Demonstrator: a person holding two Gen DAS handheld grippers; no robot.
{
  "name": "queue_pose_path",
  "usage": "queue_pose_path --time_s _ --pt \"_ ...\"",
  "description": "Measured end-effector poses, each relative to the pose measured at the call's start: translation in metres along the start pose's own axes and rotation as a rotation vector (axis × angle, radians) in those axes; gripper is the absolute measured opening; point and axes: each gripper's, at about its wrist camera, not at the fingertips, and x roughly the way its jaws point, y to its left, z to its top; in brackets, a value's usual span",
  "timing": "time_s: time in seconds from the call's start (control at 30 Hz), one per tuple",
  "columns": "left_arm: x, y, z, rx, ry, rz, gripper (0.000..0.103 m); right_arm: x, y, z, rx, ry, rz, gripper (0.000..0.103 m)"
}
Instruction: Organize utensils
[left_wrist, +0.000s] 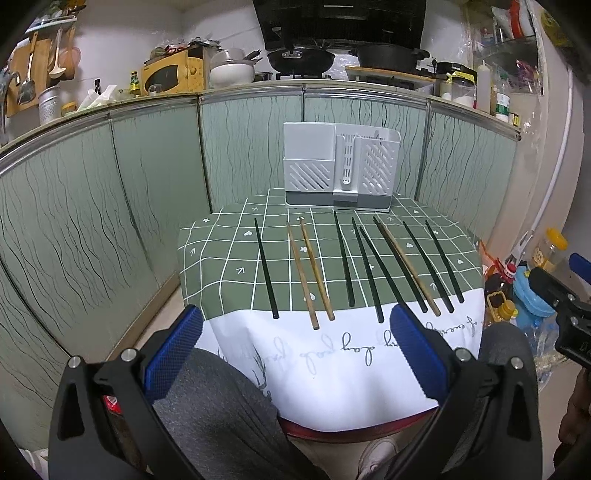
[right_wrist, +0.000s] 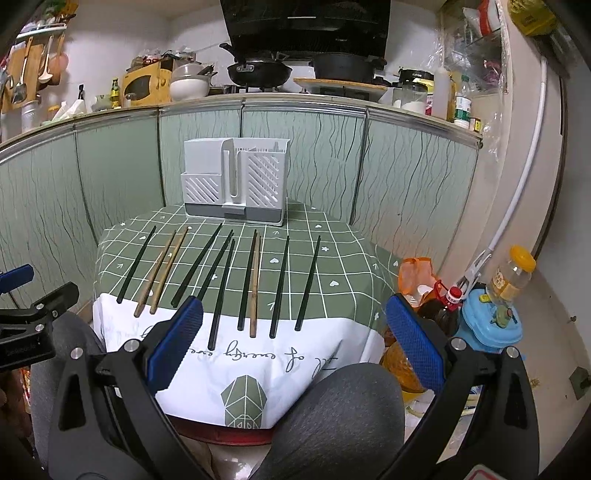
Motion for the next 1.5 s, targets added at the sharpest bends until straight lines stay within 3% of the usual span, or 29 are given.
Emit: queue_pose_path --time_s 1.5 --pt "-0.0039 0.0004 0.0023 0.013 0.011 -0.01 0.099 0.0007 0.0043 -0.0038 -0.018 0.015 0.014 0.095"
